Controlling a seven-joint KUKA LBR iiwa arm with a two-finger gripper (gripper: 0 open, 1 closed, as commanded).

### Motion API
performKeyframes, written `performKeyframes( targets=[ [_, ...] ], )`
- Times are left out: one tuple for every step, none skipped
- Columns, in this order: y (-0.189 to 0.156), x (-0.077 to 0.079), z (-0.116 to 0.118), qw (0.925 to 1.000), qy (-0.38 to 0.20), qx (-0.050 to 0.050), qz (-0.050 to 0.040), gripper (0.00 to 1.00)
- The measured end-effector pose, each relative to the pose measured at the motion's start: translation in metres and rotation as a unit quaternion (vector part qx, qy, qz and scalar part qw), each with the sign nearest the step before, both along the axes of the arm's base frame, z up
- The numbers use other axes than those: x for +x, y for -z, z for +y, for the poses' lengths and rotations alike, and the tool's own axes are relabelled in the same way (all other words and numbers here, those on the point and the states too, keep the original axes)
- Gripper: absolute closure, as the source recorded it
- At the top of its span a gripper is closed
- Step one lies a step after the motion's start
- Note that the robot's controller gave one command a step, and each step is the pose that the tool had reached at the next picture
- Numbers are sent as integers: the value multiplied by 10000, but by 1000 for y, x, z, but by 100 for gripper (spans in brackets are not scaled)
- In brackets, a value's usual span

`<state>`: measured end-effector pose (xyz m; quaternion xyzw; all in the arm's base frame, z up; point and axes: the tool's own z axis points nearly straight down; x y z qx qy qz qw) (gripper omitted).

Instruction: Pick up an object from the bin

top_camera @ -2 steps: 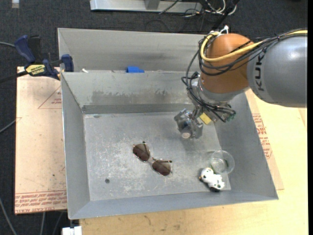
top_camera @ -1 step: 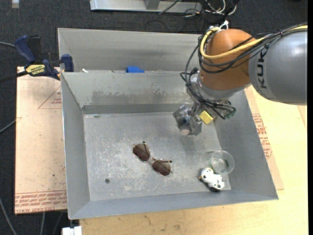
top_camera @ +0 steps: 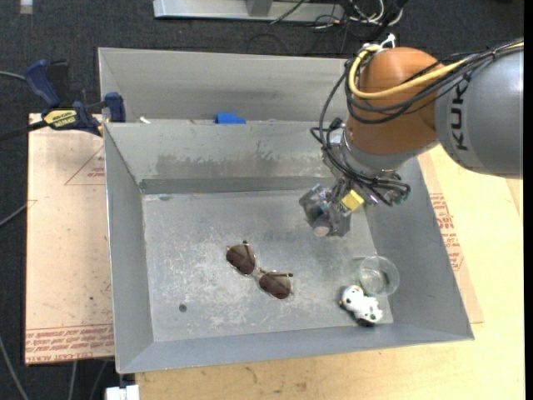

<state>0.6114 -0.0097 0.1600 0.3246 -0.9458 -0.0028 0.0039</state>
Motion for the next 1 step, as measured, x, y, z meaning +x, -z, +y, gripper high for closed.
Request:
performKeyframes(
  targets=[
    [-64,-5,9,10000,-45,-7,-47,100]
  ],
)
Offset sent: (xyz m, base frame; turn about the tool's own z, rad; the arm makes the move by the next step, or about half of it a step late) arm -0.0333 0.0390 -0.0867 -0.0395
